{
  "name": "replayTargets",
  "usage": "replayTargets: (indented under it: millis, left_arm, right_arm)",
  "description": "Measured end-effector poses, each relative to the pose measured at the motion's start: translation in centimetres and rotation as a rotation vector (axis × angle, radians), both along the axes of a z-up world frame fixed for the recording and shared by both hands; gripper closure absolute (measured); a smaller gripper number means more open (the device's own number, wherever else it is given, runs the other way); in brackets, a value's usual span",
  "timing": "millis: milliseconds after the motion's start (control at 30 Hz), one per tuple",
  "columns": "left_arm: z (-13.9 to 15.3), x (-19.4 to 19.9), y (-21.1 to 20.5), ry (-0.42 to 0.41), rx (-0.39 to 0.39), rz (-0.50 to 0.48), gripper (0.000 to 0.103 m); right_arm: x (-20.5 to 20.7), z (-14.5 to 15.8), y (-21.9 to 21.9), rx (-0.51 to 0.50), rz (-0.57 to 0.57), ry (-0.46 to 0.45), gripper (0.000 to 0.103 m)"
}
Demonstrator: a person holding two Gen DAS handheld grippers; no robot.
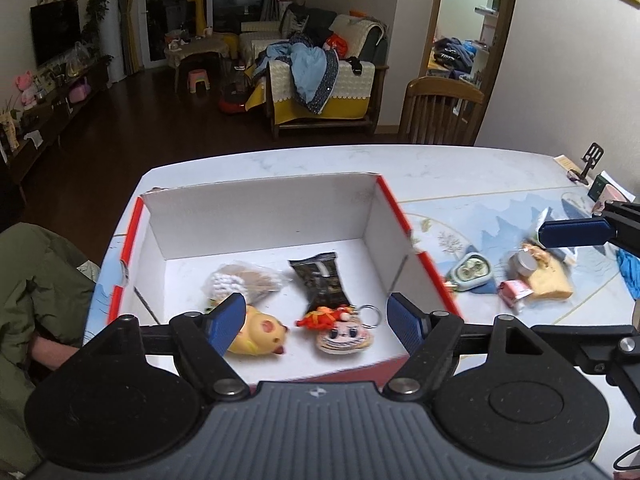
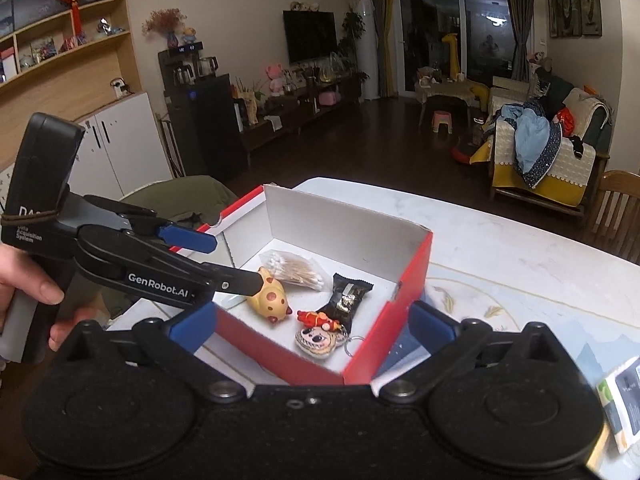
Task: Organize objects
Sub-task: 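Withdraw both tools from the box toward the remaining table items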
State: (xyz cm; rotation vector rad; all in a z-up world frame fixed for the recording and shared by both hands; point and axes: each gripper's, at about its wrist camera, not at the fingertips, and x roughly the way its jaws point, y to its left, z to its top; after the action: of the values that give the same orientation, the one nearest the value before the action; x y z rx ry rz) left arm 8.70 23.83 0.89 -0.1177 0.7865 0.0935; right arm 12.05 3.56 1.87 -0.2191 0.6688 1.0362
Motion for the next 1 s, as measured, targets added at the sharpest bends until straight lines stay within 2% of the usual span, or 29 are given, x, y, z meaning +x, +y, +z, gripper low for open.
replayTargets:
  millis: [100, 433, 533, 600, 767, 833, 1000]
  left_arm:
    - [0.0, -0.5, -1.5, -0.009, 0.009, -0.004, 0.018]
    - [-1.0, -1.4, -6.3, -0.011, -0.022, -0.014, 0.018]
    - [-1.3, -1.3, -7.8, -0.013, -0.037, -0.028, 0.017]
    - [-1.4, -1.0, -8.9, -0.014, -0.043, -0.04, 0.011]
    - [-1.9, -0.1, -12.0, -0.02, -0.052, -0.09, 0.01]
    - [-2.2, 0.4, -13.3, -0.023, -0.055, -0.104, 0.0]
    - [-3.4, 1.9, -16.1, -0.029, -0.064, -0.124, 0.0]
  right_arm:
    - [-0.4, 0.0, -1.8, 0.005, 0.005, -0.014, 0.001]
    - [-1.2, -1.3, -8.8, -0.019, -0.034, -0.047, 0.0]
    - [-0.7, -1.8, -10.8, -0.024, -0.07, -0.035, 0.0]
    - [-0.2, -2.1, -12.0, -0.024, -0.099, -0.025, 0.0]
    - [1.1, -3.0, -15.4, -0.038, -0.179, -0.023, 0.0]
    - [1.7, -3.4, -16.8, -0.048, -0.214, -0.019, 0.0]
    - [3.3, -4.4, -19.5, -0.076, -0.304, -0.007, 0.0]
